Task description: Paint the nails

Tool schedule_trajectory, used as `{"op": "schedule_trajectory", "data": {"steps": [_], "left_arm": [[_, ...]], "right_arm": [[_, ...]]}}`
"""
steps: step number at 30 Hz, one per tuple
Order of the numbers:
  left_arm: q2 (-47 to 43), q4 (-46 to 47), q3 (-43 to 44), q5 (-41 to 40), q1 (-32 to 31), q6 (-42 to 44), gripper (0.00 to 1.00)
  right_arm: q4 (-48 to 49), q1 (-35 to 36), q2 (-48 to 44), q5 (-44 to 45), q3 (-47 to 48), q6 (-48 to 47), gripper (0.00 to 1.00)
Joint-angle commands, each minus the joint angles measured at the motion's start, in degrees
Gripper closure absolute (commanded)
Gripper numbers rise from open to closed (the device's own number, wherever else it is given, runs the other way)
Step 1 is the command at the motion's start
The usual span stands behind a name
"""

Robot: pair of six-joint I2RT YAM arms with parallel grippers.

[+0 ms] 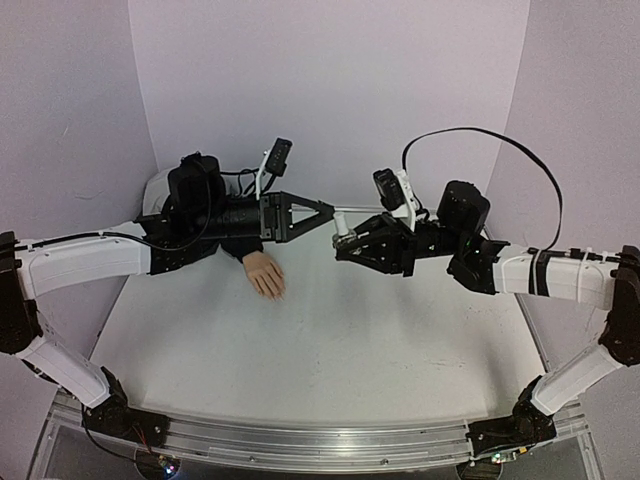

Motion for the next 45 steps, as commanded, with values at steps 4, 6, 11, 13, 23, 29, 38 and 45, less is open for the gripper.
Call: {"op": "schedule_trajectory", "data": {"steps": [4,6,11,13,23,29,38,45], "left_arm": [[-3.2,8.7,-0.4,0.9,-2.8,0.2,0.23],[-5.3,8.9,-2.2,-2.4,-2.8,0.8,0.17],[-6.8,9.0,-3.8,-6.0,-2.7,1.2,0.15],[-5.0,9.0,-2.0,-3.0,-2.7,1.0,0.16],[-2.8,8.5,0.0,-2.6,-2.7,-0.5,0.2],[-2.3,8.4,0.3,-1.5,-2.8,-1.2,0.44],[-2.7,6.2,-0.1,-2.2,-2.8,-0.3,0.69],[-3.0,-0.3,1.3,-5.5,-3.1,3.1,0.8]], "right_arm": [[1.0,-0.4,-1.2,4.9,1.9,1.3,1.0],[1.0,-0.4,-2.1,6.0,1.5,1.3,1.0],[0.9,-1.0,-2.5,7.8,1.3,1.7,1.0],[0.9,-1.1,-0.8,5.7,2.8,1.8,1.0],[1.0,-1.1,0.3,1.8,4.4,1.3,1.0],[1.5,-1.1,3.4,0.5,5.8,2.9,1.0],[1.8,-1.1,3.8,2.0,6.8,3.8,1.0],[1.7,-1.1,4.9,4.8,7.2,4.1,1.0]]}}
